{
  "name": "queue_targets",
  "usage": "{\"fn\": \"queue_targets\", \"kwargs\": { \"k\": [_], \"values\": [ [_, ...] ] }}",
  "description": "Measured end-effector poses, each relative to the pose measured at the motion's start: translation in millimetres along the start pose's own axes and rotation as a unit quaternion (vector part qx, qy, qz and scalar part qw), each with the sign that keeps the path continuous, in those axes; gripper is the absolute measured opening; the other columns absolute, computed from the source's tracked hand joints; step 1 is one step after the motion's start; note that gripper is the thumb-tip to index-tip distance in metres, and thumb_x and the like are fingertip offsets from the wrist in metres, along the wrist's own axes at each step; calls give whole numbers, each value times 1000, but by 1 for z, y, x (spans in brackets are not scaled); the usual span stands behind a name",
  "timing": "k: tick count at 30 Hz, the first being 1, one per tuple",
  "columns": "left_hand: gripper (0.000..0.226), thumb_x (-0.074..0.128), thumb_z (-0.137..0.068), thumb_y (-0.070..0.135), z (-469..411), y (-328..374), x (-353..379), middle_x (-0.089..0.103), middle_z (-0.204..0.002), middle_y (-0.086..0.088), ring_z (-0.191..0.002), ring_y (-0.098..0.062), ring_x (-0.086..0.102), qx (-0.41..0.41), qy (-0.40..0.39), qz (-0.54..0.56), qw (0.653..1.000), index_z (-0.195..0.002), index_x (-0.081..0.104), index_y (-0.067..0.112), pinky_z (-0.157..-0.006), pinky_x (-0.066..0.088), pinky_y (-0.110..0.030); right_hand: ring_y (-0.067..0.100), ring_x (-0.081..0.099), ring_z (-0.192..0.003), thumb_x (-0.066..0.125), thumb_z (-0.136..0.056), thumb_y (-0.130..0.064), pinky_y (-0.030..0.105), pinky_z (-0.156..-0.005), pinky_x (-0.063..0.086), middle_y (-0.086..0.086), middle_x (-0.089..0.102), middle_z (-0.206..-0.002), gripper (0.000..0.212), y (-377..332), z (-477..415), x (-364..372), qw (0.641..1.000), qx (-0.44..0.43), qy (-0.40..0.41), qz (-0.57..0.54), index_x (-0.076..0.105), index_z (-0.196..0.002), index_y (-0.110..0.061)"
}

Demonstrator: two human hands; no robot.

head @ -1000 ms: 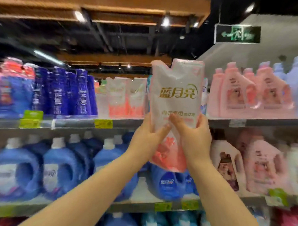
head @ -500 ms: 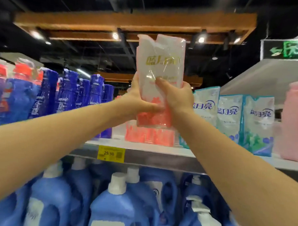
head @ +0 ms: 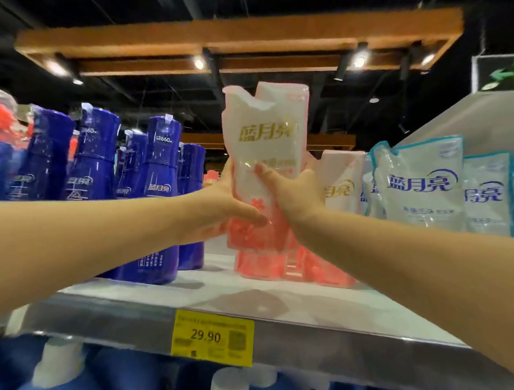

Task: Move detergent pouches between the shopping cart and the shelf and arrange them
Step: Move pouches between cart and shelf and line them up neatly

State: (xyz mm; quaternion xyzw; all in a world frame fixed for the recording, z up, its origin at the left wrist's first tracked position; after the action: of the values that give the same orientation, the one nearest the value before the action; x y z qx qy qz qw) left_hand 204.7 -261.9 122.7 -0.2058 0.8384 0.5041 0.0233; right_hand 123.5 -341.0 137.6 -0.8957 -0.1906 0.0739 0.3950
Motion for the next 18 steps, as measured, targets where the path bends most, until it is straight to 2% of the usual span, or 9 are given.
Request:
{"fn": "queue_targets", "kwargs": {
  "k": [5, 8, 10, 13, 16, 18],
  "values": [
    [115, 58, -71, -25, -11, -31, -18, 55, -122, -12, -97, -25, 65, -15, 11, -2, 1000, -142, 7, 50, -76, 57, -36, 20, 67, -86, 77, -71, -43, 44, -80, 57, 0, 65, -100, 61, 24, -1, 16, 999, 41, -19, 11, 47, -118, -18],
    [114, 61, -74, -21, -14, -45, -21, 57, -110, -4, -88, -16, 63, -16, 14, -51, 998, -145, -3, 42, -71, 56, -26, 22, 65, -92, 79, -69, -44, 43, -86, 55, 2, 65, -103, 64, 32, 4, 18, 998, 44, -12, 34, 48, -118, -17],
    [111, 61, -74, -20, -12, -54, -18, 57, -108, -3, -86, -14, 63, -27, 0, -70, 997, -144, 0, 41, -65, 56, -20, 23, 64, -96, 80, -67, -45, 43, -87, 54, 3, 65, -106, 68, 40, 7, 16, 997, 55, -12, 52, 48, -119, -16],
    [116, 64, -71, -20, -15, -68, -17, 53, -112, 3, -97, -17, 61, -61, -18, -83, 995, -145, 0, 42, -72, 56, -24, 23, 65, -91, 79, -69, -41, 41, -82, 56, 3, 64, -101, 61, 49, 11, 14, 994, 79, -25, 67, 49, -115, -14],
    [121, 69, -69, -14, -17, -78, -19, 49, -106, 10, -101, -17, 58, -97, -20, -113, 989, -144, -7, 44, -83, 52, -30, 21, 66, -82, 79, -70, -39, 38, -74, 58, 5, 64, -98, 57, 54, 13, 14, 992, 101, -37, 70, 50, -110, -12],
    [121, 71, -69, -10, -18, -82, -23, 47, -105, 10, -104, -19, 56, -110, -12, -140, 984, -145, -8, 42, -89, 50, -33, 19, 65, -79, 78, -71, -41, 38, -75, 57, 4, 64, -98, 55, 54, 14, 14, 990, 105, -43, 83, 49, -108, -14]
  ]
}}
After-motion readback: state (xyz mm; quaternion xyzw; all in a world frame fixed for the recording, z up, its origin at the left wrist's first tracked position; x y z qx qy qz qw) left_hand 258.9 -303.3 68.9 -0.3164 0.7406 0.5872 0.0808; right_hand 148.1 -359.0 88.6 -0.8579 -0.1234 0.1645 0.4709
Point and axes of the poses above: each hand's wrist, its own z-axis away from the middle knuckle, its own x-axis out of the palm, y = z × x, the point moved 7 cm from there along -z, towards the middle knuckle
